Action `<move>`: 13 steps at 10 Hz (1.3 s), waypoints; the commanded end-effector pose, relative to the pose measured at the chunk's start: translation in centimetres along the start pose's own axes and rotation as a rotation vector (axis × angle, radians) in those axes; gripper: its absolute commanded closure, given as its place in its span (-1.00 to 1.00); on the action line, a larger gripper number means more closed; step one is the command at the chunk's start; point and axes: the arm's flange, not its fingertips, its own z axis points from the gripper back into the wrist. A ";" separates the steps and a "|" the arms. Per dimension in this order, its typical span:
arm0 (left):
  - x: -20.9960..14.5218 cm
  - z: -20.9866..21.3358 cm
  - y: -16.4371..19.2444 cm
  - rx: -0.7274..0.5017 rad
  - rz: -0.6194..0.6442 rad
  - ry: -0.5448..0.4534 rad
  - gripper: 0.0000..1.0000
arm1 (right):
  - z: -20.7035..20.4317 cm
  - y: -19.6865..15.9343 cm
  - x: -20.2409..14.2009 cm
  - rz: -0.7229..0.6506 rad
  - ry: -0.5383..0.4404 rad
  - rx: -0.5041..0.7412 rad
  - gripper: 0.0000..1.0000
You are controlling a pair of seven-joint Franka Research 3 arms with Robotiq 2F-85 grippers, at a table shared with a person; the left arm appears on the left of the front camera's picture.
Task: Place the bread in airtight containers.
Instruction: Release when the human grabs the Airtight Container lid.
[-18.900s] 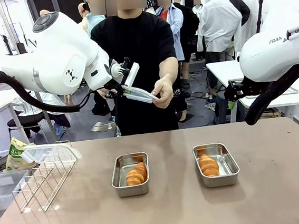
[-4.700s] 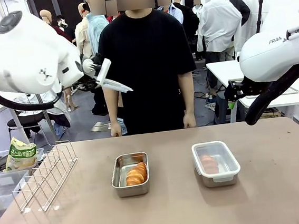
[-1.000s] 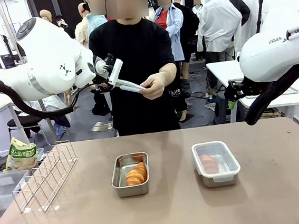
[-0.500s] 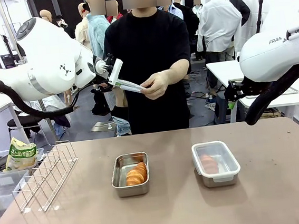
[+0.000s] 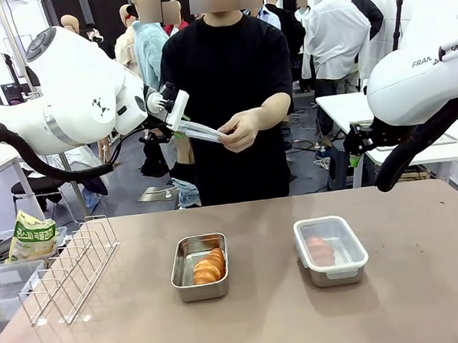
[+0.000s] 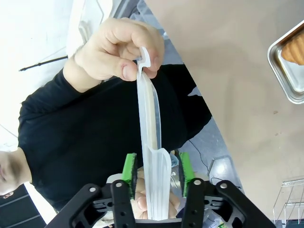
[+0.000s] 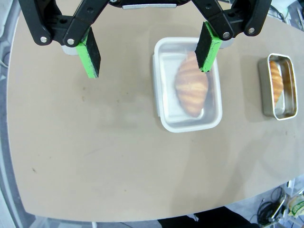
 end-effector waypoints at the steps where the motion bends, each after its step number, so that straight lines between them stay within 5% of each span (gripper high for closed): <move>1: 0.0 0.4 -0.1 -0.001 -0.003 -0.010 -1.00 | -0.1 -0.1 0.0 -0.001 0.003 0.002 -1.00; 13: 0.1 0.3 0.0 -0.003 0.000 -0.003 -1.00 | -0.1 -0.1 0.0 -0.001 0.003 0.002 -1.00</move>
